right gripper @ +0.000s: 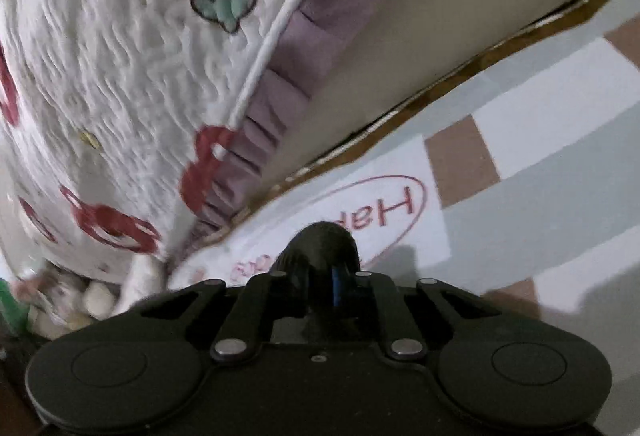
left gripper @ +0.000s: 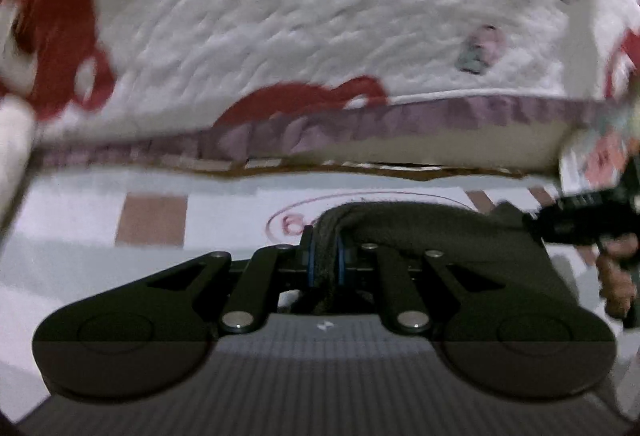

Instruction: Fold clothes

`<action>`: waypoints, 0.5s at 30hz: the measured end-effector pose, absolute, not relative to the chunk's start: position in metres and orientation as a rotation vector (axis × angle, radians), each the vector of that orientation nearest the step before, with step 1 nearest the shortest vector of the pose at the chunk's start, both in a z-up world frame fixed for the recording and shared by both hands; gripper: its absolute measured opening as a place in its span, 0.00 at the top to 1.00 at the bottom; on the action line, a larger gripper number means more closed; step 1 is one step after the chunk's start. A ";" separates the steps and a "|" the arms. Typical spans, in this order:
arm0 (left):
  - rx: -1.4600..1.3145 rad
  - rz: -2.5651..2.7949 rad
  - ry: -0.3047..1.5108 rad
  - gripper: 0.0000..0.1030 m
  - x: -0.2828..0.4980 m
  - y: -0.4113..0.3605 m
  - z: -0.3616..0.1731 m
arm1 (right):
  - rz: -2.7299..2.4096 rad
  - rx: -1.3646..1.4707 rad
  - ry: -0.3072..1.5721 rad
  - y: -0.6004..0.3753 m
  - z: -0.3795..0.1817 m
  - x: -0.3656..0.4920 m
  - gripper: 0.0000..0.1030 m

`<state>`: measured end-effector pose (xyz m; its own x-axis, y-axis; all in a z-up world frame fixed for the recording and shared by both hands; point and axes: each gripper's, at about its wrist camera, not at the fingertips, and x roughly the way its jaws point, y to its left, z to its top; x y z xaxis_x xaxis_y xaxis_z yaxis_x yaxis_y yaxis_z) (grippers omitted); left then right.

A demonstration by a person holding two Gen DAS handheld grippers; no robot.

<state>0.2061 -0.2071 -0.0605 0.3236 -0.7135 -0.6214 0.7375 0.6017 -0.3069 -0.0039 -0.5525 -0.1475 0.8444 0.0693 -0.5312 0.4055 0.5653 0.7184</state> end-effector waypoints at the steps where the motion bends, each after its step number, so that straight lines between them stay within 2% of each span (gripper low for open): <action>1: -0.019 -0.937 0.833 0.91 0.212 -0.203 -0.067 | -0.213 0.948 0.553 -0.553 -0.146 -0.003 0.88; 4: -0.111 -0.909 0.880 0.91 0.219 -0.194 -0.077 | -0.194 0.933 0.537 -0.552 -0.139 0.001 0.88; 10: -0.034 -0.844 0.916 0.91 0.226 -0.190 -0.078 | -0.178 0.871 0.518 -0.552 -0.122 0.017 0.89; 12: -0.008 -0.822 0.927 0.82 0.229 -0.189 -0.078 | -0.230 0.760 0.600 -0.547 -0.122 0.026 0.87; 13: 0.007 -0.805 0.930 0.83 0.230 -0.188 -0.078 | -0.269 0.663 0.669 -0.540 -0.122 0.031 0.81; 15: 0.067 -0.698 0.876 0.84 0.222 -0.175 -0.069 | -0.305 0.587 0.712 -0.530 -0.119 0.028 0.79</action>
<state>0.2221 -0.1750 -0.0691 0.4362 -0.5341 -0.7242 0.5865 0.7791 -0.2214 0.0284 -0.5300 -0.1192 0.7229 -0.0661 -0.6878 0.4521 0.7980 0.3985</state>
